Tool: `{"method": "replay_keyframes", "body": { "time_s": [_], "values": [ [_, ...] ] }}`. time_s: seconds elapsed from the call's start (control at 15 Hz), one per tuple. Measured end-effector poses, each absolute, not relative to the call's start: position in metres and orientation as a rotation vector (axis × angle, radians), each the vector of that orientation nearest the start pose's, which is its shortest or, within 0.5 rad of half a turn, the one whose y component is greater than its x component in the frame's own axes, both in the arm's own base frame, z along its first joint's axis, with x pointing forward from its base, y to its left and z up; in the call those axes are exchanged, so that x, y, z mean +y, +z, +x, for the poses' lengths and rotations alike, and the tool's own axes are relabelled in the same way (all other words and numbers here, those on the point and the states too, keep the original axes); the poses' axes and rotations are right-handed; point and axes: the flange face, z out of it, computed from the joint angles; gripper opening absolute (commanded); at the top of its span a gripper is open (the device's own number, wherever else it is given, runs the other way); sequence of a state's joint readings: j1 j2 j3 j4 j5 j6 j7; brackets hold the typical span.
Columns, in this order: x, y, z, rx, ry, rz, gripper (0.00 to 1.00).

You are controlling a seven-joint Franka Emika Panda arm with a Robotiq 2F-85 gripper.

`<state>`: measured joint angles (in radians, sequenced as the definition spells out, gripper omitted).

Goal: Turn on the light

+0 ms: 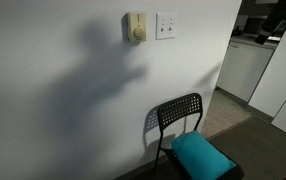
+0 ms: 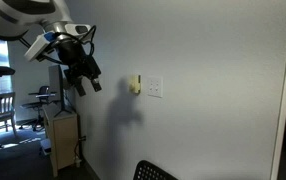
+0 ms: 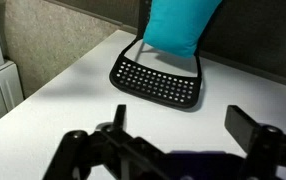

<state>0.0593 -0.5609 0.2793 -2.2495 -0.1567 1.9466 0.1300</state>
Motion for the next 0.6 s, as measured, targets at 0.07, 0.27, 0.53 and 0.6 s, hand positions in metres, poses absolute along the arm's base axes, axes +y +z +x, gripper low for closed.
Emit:
{"method": "replay_keyframes", "body": {
  "time_s": [0.07, 0.27, 0.53, 0.6],
  "values": [
    [0.147, 0.593, 0.384, -0.377, -0.499, -3.324, 1.0],
    [0.148, 0.593, 0.383, -0.385, -0.501, -3.324, 1.0],
    [0.158, 0.595, 0.387, -0.533, -0.6, -3.339, 1.0],
    [0.161, 0.595, 0.391, -0.597, -0.637, -3.33, 1.0]
  ]
}}
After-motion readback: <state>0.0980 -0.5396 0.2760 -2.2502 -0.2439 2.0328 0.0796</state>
